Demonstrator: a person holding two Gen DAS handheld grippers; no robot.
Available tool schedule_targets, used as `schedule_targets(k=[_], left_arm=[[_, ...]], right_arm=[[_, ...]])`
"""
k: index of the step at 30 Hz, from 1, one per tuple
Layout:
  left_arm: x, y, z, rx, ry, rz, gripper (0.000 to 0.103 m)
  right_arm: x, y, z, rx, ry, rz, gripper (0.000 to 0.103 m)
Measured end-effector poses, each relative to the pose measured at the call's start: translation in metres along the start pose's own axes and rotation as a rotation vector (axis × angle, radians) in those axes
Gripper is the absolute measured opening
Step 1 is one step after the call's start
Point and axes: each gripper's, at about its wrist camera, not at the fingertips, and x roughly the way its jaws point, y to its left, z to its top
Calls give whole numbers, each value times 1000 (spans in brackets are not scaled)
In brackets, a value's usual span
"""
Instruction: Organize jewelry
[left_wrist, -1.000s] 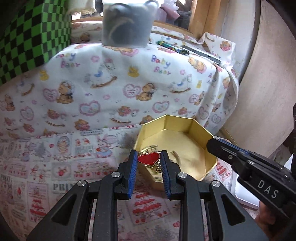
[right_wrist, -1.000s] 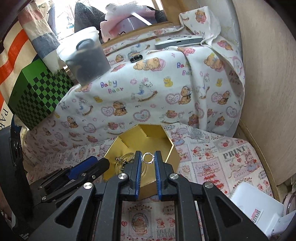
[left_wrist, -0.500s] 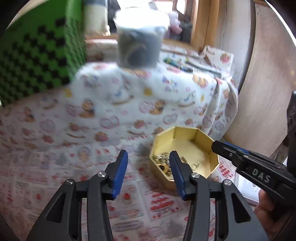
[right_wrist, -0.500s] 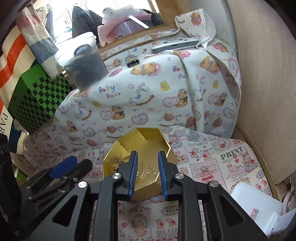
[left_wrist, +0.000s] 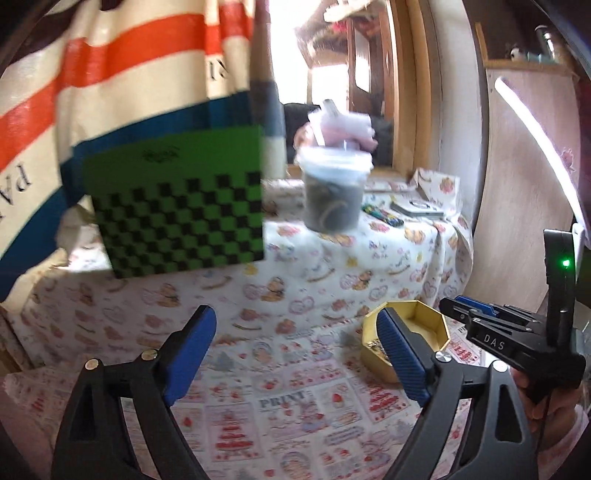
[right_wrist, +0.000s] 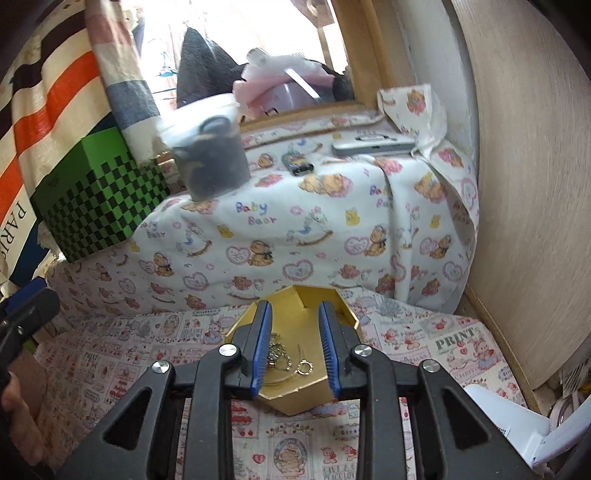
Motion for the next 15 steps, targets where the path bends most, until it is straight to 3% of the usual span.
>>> schedule_targets(k=[2, 3, 5, 10, 14, 15], left_arm=[[-9, 6, -5, 17, -29, 18, 91], [-12, 8, -7, 24, -34, 17, 92], [-19, 13, -15, 32, -41, 9, 92], [-29, 24, -30, 20, -82, 30, 96], [-33, 32, -42, 7, -131, 26, 97], [-33, 33, -44, 7, -138, 37, 98]], right_arm=[[-6, 5, -1, -13, -30, 23, 33], [-8, 8, -2, -18, -47, 32, 44], [-14, 15, -4, -35, -88, 35, 53], [-21, 35, -12, -96, -133, 39, 55], [-22, 43, -19, -106, -167, 52, 68], [-23, 44, -21, -105, -183, 54, 76]])
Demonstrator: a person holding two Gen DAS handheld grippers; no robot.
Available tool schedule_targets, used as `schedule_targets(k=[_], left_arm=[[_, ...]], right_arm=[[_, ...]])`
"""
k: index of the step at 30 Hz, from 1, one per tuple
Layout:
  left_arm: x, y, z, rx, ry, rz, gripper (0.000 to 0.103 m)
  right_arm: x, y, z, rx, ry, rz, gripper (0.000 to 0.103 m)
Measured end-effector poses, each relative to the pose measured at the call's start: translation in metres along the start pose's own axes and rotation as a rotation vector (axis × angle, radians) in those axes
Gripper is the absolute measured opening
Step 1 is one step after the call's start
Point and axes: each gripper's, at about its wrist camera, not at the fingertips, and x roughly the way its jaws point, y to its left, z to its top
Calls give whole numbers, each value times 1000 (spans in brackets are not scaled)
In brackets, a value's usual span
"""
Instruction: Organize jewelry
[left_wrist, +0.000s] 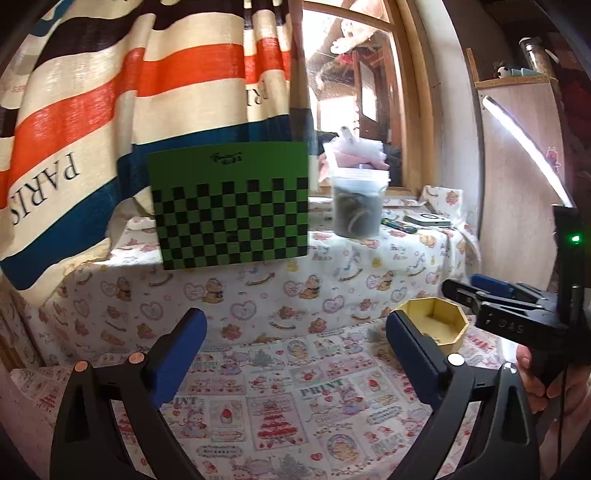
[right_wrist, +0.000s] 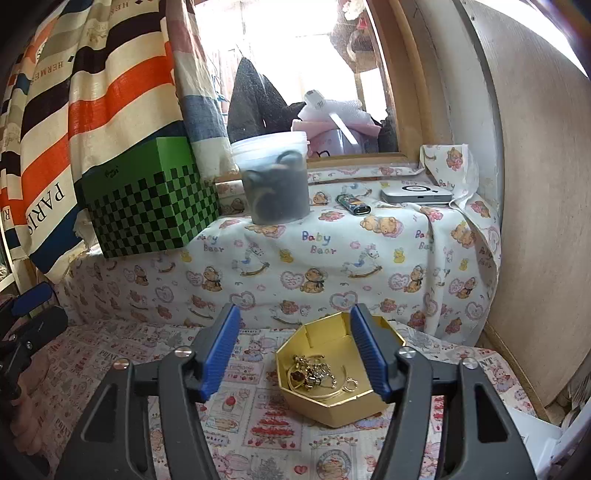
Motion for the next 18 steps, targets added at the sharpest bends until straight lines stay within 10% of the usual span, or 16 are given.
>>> schedule_targets(k=[18], left_arm=[[17, 20, -38, -20, -13, 133, 102]], right_arm=[[4, 13, -22, -26, -102, -71, 90]])
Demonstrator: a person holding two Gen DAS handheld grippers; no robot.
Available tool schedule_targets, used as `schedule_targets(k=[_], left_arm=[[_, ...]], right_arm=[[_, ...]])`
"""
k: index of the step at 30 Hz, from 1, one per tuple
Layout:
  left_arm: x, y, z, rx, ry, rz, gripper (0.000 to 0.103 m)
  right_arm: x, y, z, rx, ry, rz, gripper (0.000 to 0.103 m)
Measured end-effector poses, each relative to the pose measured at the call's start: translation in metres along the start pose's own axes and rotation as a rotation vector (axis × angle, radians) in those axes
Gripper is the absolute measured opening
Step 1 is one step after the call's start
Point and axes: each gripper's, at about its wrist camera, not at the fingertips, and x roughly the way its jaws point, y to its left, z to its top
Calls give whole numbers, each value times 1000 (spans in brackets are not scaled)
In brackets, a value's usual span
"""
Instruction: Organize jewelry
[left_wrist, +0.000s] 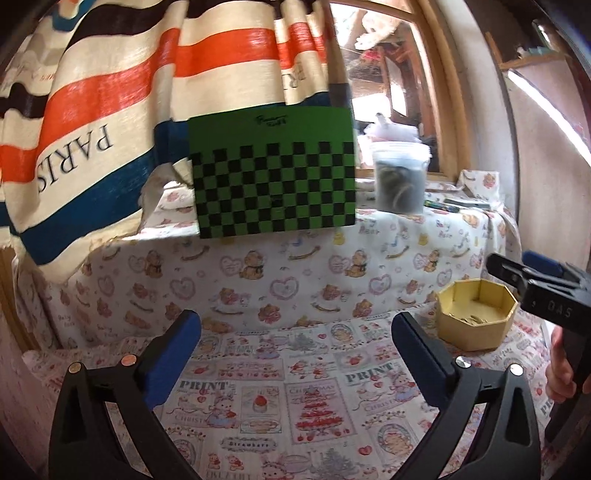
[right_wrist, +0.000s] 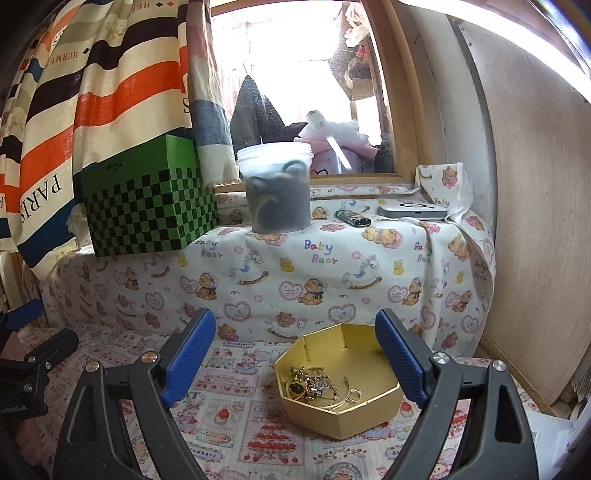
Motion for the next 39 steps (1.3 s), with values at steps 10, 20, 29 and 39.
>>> schedule_targets(k=[10, 20, 29, 39], left_arm=[[6, 17, -4, -69, 5, 56, 103], [3, 16, -5, -71, -4, 110, 103], [4, 17, -5, -75, 4, 117, 103], [4, 17, -5, -77, 8, 120, 103]], right_arm=[[3, 3, -2, -7, 6, -23, 90], [0, 14, -5, -64, -2, -41, 90], [1, 17, -6, -77, 14, -49, 90], [2, 16, -6, -77, 18, -57, 92]])
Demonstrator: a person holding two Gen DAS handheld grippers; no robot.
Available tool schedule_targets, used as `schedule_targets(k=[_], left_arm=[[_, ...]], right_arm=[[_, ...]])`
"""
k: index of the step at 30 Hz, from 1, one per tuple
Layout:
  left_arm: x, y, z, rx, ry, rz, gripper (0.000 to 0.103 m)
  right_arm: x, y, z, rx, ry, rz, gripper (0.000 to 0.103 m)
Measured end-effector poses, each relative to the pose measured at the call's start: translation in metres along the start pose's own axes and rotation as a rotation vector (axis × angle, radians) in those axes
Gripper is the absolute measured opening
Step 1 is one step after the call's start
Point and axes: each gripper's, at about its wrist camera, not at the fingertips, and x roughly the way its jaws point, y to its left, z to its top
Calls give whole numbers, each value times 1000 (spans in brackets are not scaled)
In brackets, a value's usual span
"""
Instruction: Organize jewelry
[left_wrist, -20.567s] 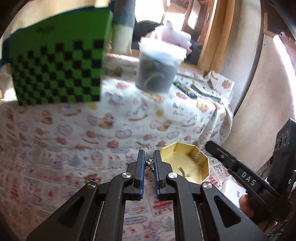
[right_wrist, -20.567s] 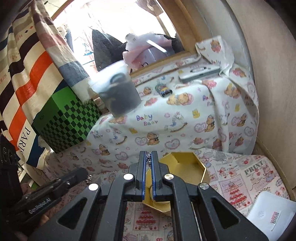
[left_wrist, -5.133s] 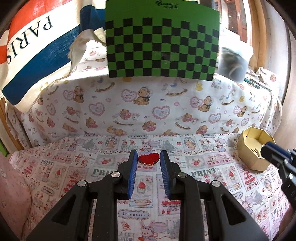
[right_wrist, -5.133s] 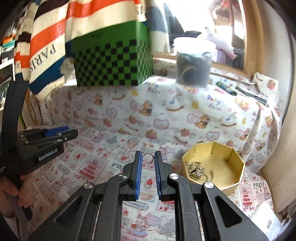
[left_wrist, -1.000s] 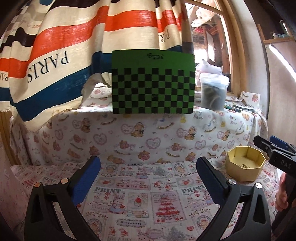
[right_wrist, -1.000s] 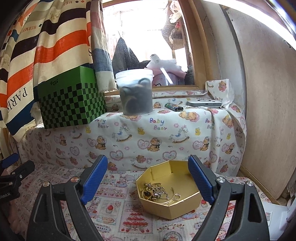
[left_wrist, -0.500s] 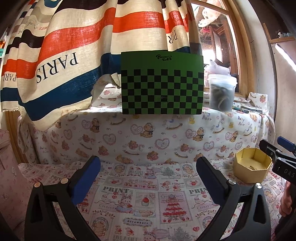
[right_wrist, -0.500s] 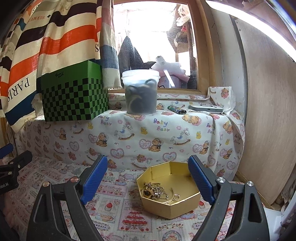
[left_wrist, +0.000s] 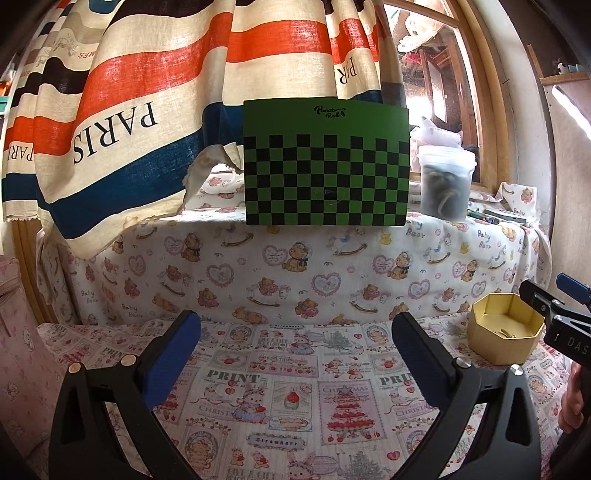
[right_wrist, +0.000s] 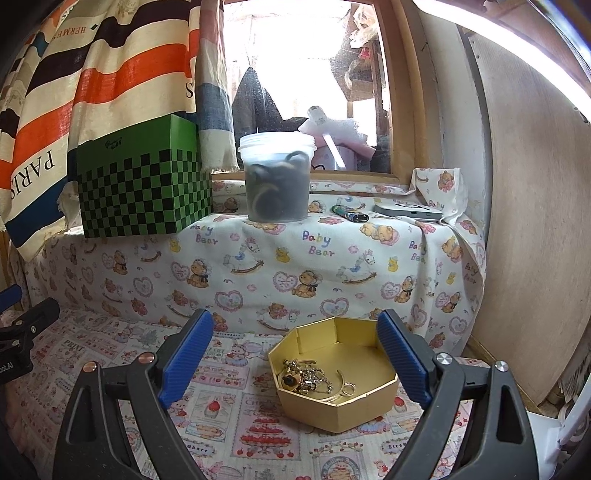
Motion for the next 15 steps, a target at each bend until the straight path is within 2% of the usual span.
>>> schedule_targets(k=[15], left_arm=[[0, 0, -1, 3, 0, -4, 103]], right_arm=[[0, 0, 0, 2, 0, -1, 94]])
